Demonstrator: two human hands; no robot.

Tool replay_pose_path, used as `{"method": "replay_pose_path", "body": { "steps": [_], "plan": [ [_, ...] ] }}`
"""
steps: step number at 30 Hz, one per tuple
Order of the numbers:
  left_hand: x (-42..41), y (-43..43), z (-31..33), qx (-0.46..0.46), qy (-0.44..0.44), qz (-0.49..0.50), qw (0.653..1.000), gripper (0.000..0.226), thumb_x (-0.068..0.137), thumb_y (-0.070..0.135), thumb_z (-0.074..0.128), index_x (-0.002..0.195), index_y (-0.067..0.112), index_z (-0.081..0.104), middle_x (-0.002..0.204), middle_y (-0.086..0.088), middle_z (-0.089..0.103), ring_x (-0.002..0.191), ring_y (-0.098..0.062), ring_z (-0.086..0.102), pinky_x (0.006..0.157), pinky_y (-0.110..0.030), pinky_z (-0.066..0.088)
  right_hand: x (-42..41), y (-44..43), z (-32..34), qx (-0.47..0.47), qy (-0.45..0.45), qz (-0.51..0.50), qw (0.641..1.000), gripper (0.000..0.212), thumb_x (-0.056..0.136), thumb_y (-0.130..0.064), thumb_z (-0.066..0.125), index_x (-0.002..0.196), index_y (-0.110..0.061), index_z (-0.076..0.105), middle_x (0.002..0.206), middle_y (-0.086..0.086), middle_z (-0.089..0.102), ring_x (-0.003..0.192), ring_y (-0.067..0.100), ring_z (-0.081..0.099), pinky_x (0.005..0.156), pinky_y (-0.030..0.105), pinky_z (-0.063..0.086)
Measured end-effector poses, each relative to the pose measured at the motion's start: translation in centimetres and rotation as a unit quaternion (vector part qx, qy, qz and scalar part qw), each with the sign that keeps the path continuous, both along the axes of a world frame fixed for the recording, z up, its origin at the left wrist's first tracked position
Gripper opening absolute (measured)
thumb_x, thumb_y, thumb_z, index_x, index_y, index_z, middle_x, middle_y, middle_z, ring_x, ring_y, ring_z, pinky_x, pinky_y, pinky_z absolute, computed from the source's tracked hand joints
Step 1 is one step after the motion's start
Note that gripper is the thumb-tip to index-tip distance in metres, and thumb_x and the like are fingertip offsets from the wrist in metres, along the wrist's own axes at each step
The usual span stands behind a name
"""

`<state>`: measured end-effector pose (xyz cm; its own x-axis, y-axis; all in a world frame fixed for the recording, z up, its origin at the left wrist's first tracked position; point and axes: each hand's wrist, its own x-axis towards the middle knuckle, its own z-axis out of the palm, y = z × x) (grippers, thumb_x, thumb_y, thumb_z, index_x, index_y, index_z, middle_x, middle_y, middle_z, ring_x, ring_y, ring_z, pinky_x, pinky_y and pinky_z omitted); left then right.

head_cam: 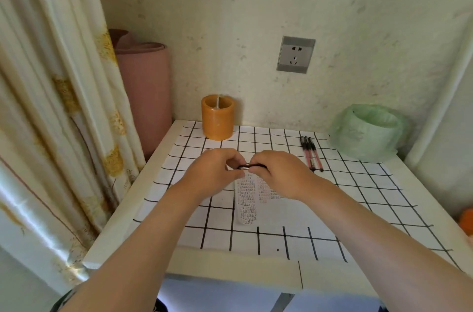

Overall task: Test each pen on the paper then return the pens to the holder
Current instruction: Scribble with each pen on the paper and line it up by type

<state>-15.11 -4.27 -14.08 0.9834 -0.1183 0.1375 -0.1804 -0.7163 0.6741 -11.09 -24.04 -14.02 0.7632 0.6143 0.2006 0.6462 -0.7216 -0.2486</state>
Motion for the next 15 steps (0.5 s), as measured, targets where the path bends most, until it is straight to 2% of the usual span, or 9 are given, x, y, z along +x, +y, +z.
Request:
{"method": "replay_pose_path", "body": {
  "steps": [4,9,12,15],
  "plan": [
    [0.6,-1.3,-0.4,0.003,-0.006,-0.008,1.0,0.01,0.087,0.03,0.073,0.09,0.038,0.068,0.086,0.022,0.069,0.064,0.006,0.055,0.065,-0.022,0.043,-0.2,-0.9,-0.7,0.019,0.038,-0.004,0.999,0.019,0.101,-0.032,0.049,0.1,-0.021,0.064,0.085,-0.007,0.061,0.079,0.013,0.056,0.073,0.036,0.049],
    [1.1,-2.6,-0.7,0.002,-0.011,-0.024,1.0,0.007,0.087,0.031,0.073,0.089,0.036,0.068,0.084,0.022,0.068,0.065,0.004,0.055,0.065,-0.02,0.045,-0.4,-1.9,-1.5,0.027,0.045,-0.009,0.999,0.023,0.102,-0.026,0.047,0.092,-0.013,0.063,0.078,-0.001,0.057,0.071,0.016,0.052,0.062,0.03,0.038],
    [1.4,-3.3,-1.1,0.013,-0.011,-0.044,0.999,0.005,0.088,0.032,0.072,0.088,0.033,0.067,0.082,0.019,0.066,0.07,-0.003,0.059,0.072,-0.03,0.054,-0.4,-2.6,-2.2,0.005,0.006,-0.015,1.0,0.021,0.102,-0.028,0.045,0.095,-0.018,0.061,0.074,-0.006,0.055,0.068,0.017,0.052,0.059,0.032,0.038],
    [1.9,-3.7,-1.4,0.023,-0.005,-0.055,0.998,0.007,0.087,0.032,0.073,0.085,0.034,0.066,0.081,0.019,0.066,0.076,-0.007,0.062,0.077,-0.04,0.056,-0.4,-3.4,-2.7,-0.02,-0.037,-0.033,0.999,0.023,0.103,-0.038,0.042,0.101,-0.026,0.062,0.073,-0.007,0.06,0.067,0.018,0.055,0.056,0.03,0.035]
  ]
}}
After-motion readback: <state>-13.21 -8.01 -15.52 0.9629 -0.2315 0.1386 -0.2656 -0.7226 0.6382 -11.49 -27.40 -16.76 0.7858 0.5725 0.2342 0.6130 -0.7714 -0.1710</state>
